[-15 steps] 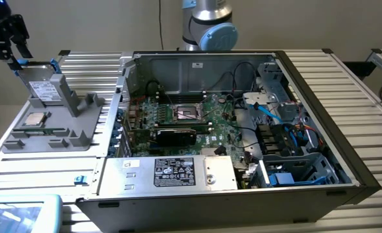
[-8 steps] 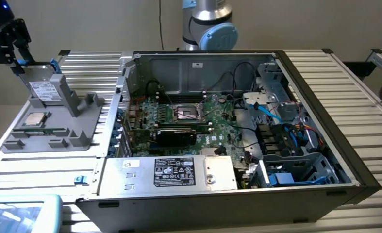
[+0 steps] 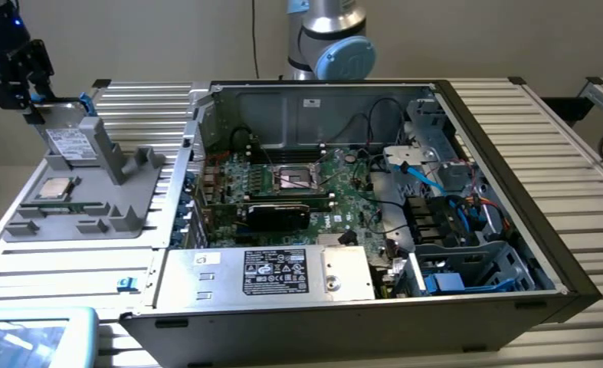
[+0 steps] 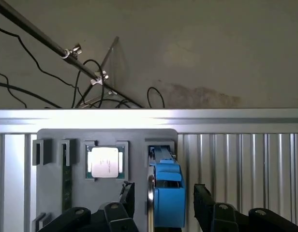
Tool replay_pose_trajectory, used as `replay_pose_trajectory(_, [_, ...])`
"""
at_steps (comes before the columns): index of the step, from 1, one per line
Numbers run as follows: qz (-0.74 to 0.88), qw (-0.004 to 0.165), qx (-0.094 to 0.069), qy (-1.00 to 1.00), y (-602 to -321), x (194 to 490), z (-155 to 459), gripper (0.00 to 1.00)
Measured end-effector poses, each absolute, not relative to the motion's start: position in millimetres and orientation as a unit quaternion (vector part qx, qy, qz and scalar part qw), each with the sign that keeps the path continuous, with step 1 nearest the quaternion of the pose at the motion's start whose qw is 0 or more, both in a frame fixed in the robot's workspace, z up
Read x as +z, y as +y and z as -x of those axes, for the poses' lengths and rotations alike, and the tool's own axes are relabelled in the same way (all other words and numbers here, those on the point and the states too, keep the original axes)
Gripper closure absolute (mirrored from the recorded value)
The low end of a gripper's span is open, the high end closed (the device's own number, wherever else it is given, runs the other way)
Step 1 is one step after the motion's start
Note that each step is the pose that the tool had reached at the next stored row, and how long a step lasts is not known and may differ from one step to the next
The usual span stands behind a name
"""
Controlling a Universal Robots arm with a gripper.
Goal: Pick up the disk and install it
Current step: 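Pick up the disk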
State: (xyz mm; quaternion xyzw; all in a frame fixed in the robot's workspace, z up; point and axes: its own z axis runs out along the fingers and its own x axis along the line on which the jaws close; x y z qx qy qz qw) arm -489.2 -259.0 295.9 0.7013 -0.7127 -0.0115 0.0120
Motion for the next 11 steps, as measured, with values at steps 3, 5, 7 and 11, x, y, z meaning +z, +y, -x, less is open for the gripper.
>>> replay_pose_trajectory(3, [-0.703, 0.012, -0.011, -0.711, -259.0, 290.5, 489.2, 0.40])
replay_pose_trajectory(5, [-0.704, 0.012, -0.011, -0.710, -259.0, 287.1, 489.2, 0.40])
replay_pose_trajectory(7, [-0.704, 0.012, -0.011, -0.710, -258.9, 284.9, 489.3, 0.40])
replay_pose_trajectory(11, [-0.705, 0.011, -0.011, -0.709, -258.9, 284.4, 489.2, 0.40])
